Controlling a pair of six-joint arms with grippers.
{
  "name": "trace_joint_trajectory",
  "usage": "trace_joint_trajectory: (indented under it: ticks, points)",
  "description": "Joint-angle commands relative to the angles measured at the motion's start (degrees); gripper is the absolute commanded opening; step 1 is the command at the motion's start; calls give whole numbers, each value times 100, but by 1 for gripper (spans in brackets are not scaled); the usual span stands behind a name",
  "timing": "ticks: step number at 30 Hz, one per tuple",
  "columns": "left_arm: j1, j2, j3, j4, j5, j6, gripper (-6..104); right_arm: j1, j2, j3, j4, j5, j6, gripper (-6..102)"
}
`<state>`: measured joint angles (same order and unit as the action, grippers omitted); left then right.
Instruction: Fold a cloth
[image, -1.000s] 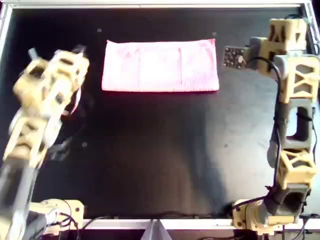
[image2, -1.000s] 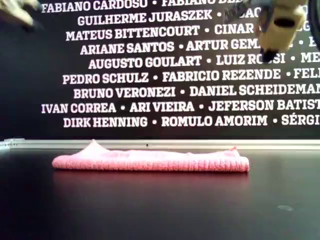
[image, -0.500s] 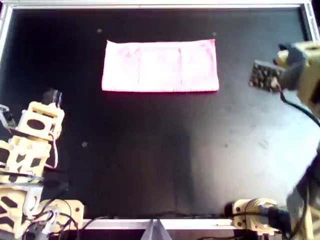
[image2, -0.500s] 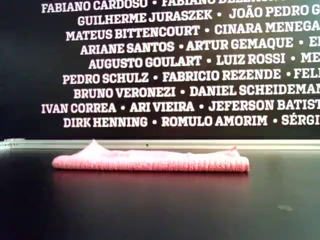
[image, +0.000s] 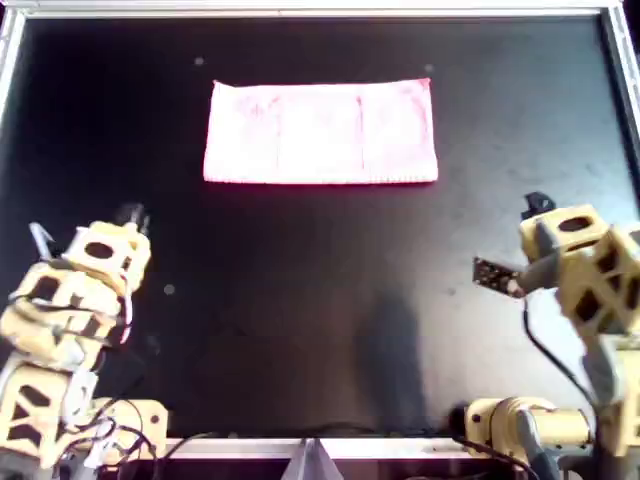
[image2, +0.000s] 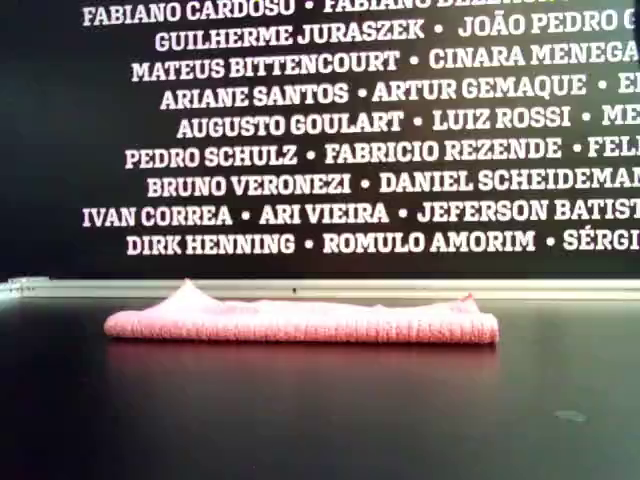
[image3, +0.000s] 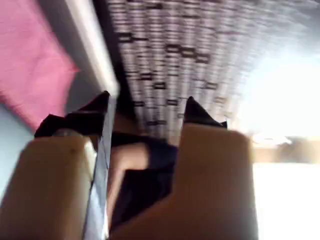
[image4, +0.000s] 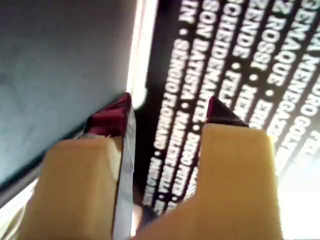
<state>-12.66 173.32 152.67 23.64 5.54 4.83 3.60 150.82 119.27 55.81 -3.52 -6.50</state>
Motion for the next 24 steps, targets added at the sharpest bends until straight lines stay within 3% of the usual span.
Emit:
trace_joint_trajectory:
  ticks: [1, 4, 9, 17, 21, 24]
  points:
    - [123, 211, 563, -26, -35, -35, 52, -62, 571, 1485, -1573, -9, -53, 60]
    - [185, 272, 1055, -44, -35, -35, 52, -62, 791, 2566, -2505, -18, -44, 60]
    - [563, 281, 1415, -44, -26, -35, 52, -62, 1556, 3929, -3560, -35, -44, 60]
    - [905, 290, 1731, -97, 53, -35, 50, -44, 2830, 5502, -3700, -97, -44, 60]
    - [940, 290, 1969, -88, 9, -79, 51, -79, 2812, 5484, -3700, -53, -53, 60]
    - [1151, 308, 1969, -88, 88, -44, 52, -114, 2812, 5484, -3691, -97, -123, 60]
